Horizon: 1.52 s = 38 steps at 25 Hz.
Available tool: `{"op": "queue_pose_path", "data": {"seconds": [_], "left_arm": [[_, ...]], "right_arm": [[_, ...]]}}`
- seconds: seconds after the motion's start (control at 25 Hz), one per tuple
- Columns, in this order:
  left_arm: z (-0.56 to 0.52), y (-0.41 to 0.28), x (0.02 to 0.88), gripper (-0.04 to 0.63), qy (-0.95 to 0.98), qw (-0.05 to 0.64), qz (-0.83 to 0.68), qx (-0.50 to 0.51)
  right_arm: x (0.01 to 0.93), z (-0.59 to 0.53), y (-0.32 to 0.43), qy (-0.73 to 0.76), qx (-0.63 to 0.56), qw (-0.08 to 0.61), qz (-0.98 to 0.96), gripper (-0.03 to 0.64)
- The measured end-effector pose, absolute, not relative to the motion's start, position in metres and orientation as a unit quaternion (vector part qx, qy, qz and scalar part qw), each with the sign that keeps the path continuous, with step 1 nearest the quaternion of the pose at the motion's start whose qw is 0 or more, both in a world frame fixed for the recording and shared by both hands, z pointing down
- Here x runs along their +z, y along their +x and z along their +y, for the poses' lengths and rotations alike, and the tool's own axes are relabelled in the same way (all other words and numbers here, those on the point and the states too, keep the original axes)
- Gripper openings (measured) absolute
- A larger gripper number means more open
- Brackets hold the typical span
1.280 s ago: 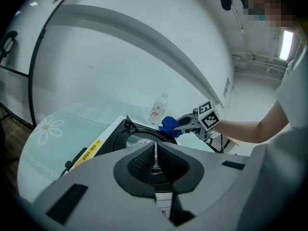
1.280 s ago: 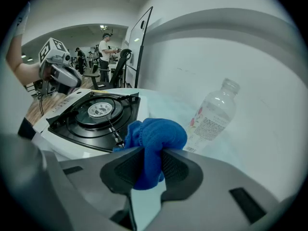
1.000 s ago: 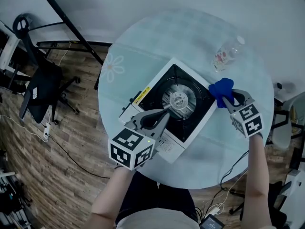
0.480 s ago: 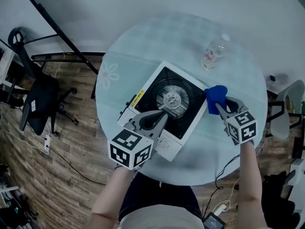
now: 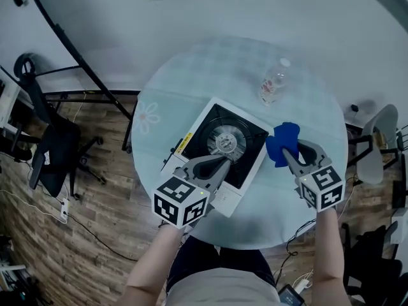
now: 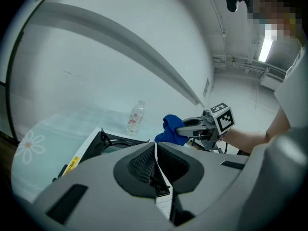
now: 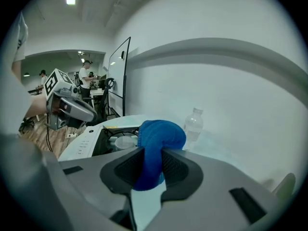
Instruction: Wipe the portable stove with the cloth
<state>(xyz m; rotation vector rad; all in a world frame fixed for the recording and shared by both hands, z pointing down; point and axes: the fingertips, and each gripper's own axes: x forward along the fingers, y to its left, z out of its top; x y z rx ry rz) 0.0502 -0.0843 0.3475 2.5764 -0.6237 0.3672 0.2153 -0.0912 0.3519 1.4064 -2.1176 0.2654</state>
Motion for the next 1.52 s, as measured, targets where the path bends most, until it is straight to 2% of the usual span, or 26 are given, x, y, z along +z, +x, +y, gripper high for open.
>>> {"op": "queue_pose_path", "data": {"seconds": [0.32, 0.52, 0.76, 0.92, 1.24, 1.52], "left_arm": [[-0.078, 0.048, 0.314, 0.029, 0.950, 0.188, -0.225, 0.111], [-0.073, 0.045, 0.291, 0.029, 0.956, 0.192, -0.205, 0.082], [-0.072, 0.030, 0.262, 0.021, 0.962, 0.154, -0.224, 0.027], [-0.070, 0.023, 0.254, 0.020, 0.961, 0.159, -0.228, -0.005], [-0.060, 0.013, 0.265, 0.020, 0.956, 0.175, -0.235, -0.003], [-0.062, 0.003, 0.276, 0.020, 0.950, 0.173, -0.260, 0.002]], "right_arm": [[0.303, -0.078, 0.180, 0.540, 0.080, 0.217, -0.809, 0.114], [0.271, -0.069, 0.155, 0.534, 0.061, 0.174, -0.825, 0.114], [0.246, -0.062, 0.125, 0.501, 0.021, 0.164, -0.849, 0.114], [0.238, -0.058, 0.112, 0.491, 0.009, 0.157, -0.857, 0.114], [0.251, -0.045, 0.086, 0.475, 0.051, 0.109, -0.872, 0.114], [0.266, -0.043, 0.074, 0.460, 0.068, 0.110, -0.878, 0.114]]}}
